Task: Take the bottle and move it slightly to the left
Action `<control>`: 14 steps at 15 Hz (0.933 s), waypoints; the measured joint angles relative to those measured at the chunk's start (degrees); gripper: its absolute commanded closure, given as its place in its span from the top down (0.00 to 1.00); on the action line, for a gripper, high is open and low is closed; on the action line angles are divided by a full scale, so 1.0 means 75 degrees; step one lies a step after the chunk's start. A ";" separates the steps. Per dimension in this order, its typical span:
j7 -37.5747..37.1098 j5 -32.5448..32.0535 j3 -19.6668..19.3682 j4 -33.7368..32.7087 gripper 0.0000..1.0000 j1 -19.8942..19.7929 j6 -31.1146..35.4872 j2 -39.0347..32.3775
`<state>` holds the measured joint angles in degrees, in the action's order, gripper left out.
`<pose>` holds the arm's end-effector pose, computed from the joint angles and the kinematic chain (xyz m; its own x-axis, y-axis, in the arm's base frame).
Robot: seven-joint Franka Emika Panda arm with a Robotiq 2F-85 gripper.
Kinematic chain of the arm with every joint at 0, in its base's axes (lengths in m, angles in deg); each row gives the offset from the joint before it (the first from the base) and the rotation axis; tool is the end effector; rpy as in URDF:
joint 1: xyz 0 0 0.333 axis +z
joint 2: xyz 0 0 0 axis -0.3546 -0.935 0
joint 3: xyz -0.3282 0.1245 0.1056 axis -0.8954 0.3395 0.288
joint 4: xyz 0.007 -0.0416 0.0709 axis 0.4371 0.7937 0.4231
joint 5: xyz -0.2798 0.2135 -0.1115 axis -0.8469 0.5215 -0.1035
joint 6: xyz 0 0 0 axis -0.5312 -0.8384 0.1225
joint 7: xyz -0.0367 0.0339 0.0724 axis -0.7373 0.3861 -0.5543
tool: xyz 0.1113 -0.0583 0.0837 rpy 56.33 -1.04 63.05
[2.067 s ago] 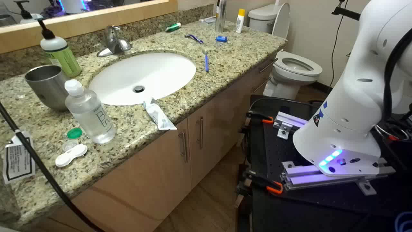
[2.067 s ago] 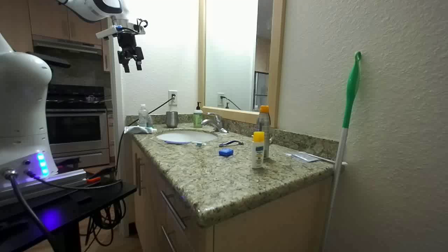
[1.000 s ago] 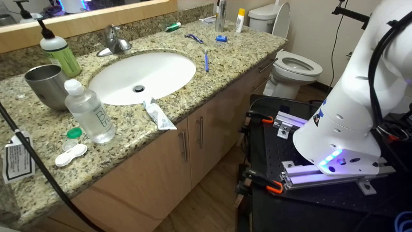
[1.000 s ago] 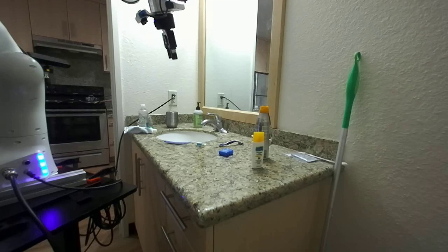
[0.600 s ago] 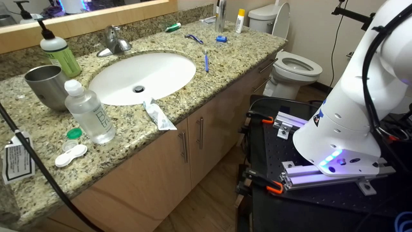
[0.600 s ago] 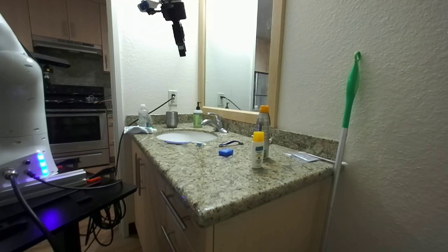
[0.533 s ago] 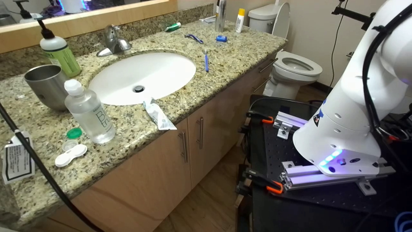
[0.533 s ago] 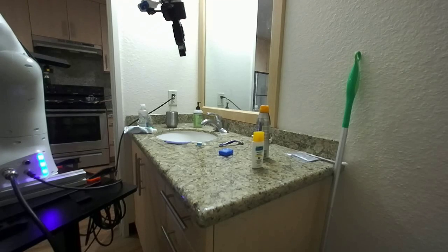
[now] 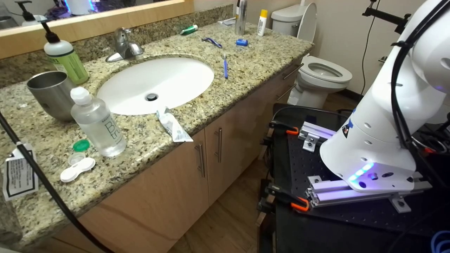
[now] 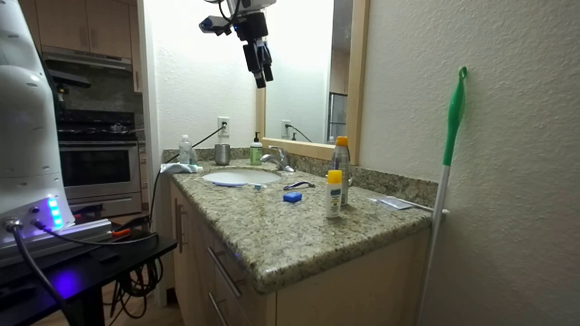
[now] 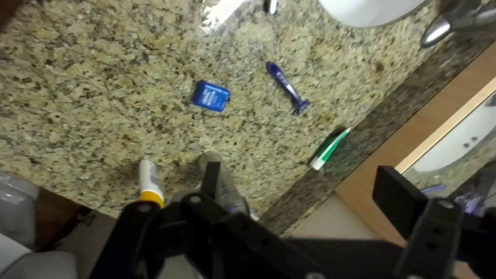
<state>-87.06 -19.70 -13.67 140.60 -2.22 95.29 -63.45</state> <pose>0.2370 -0.4703 0.5547 0.2096 -0.9574 0.1985 -0.9023 -0.2676 -0.3379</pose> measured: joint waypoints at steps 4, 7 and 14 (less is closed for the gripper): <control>0.0156 0.1419 -0.1004 -0.0785 1.00 -0.0477 -0.0627 -0.1370; 0.0948 0.2429 -0.1234 -0.1333 1.00 -0.0937 -0.2405 -0.1962; -0.0122 0.2380 -0.1111 -0.2737 1.00 -0.1361 -0.2318 -0.2953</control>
<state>-87.98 -1.85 -22.00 120.07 -12.43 77.91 -85.60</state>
